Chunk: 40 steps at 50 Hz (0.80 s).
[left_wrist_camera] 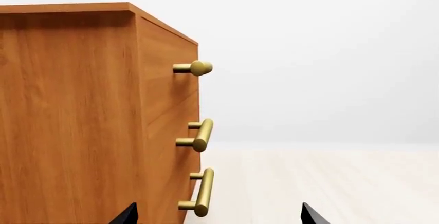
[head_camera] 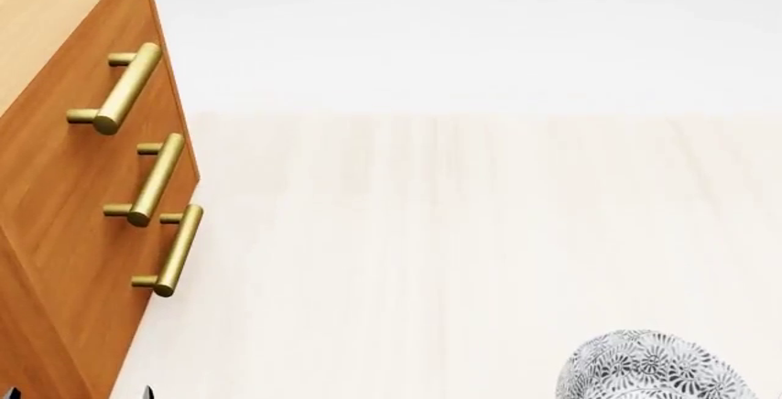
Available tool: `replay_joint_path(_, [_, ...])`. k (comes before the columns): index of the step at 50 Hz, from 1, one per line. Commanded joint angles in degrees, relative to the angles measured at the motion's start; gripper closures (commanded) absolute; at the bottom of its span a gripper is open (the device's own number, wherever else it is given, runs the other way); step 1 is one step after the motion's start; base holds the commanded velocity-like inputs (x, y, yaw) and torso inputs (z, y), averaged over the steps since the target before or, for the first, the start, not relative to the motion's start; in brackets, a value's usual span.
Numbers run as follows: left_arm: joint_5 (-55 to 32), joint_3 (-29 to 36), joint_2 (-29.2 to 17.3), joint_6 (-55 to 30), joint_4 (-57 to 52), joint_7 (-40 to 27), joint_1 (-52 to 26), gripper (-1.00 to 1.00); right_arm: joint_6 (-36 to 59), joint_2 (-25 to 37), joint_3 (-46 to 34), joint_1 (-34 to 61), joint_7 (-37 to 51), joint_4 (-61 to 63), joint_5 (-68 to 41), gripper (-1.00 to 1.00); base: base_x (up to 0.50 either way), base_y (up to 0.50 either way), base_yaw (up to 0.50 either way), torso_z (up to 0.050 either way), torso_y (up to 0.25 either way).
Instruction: Put the bowl on top of the cabinet.
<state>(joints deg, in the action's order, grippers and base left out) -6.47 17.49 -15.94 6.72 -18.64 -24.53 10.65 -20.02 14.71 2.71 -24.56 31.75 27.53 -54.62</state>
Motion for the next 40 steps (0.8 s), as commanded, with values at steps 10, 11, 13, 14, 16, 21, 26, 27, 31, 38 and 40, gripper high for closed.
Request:
replay_joint_path(10, [-0.1, 0.4, -0.4, 0.1, -0.2, -0.6, 0.0, -1.0, 4.7, 3.5, -1.0, 2.1, 2.3, -1.5, -5.9, -1.0, 0.0, 0.0, 0.0, 0.0, 0.0])
replay_joint_path(11, [-0.1, 0.4, -0.4, 0.1, -0.1, -0.6, 0.0, -1.0, 4.8, 3.4, -0.9, 2.1, 2.6, -1.5, -5.9, -1.0, 0.0, 0.0, 0.0, 0.0, 0.0])
replay_joint_path(13, [-0.1, 0.5, -0.4, 0.1, -0.1, -0.6, 0.0, -1.0, 4.9, 3.6, -0.9, 2.2, 2.5, -1.6, -6.4, -1.0, 0.0, 0.0, 0.0, 0.0, 0.0])
replay_joint_path(14, [-0.2, 0.5, -0.4, 0.1, -0.1, -0.6, 0.0, -1.0, 5.1, 3.8, -1.0, 2.3, 2.7, -1.7, -6.5, -1.0, 0.0, 0.0, 0.0, 0.0, 0.0])
replay_joint_path(16, [-0.1, 0.5, -0.5, 0.2, -0.1, -0.7, 0.0, -1.0, 5.9, 4.2, -1.3, 3.0, 3.1, -2.2, -6.8, -1.0, 0.0, 0.0, 0.0, 0.0, 0.0])
replay_joint_path(21, [-0.2, 0.6, -0.6, 0.3, -0.1, -0.8, 0.0, -1.0, 7.8, 5.1, -1.8, 4.9, 4.2, -3.6, -8.2, -1.0, 0.0, 0.0, 0.0, 0.0, 0.0])
replay_joint_path(26, [-0.3, 0.6, -0.6, 0.4, 0.2, -0.9, -0.2, -1.0, 8.2, 5.3, -1.4, 5.3, 5.1, -4.3, -9.7, -1.0, 0.0, 0.0, 0.0, 0.0, 0.0])
replay_joint_path(27, [-0.3, 0.7, -0.6, 0.4, 0.1, -0.9, -0.2, -1.0, 8.2, 5.3, -1.4, 5.3, 5.2, -4.4, -9.7, -1.0, 0.0, 0.0, 0.0, 0.0, 0.0])
replay_joint_path(31, [-0.4, 0.8, -0.6, 0.4, 0.3, -0.9, -0.3, -1.0, 9.1, 5.6, -1.3, 6.2, 7.0, -5.4, -10.3, -1.0, 0.0, 0.0, 0.0, 0.0, 0.0])
replay_joint_path(38, [-0.5, 1.0, -0.7, 0.3, 0.5, -0.9, -0.5, -1.0, 10.9, 6.3, -2.1, 8.1, 7.7, -6.9, -11.5, -1.0, 0.0, 0.0, 0.0, 0.0, 0.0])
replay_joint_path(40, [-0.5, 1.0, -0.8, 0.3, 0.5, -0.9, -0.5, -1.0, 11.6, 6.6, -2.5, 8.8, 8.0, -7.4, -11.5, -1.0, 0.0, 0.0, 0.0, 0.0, 0.0])
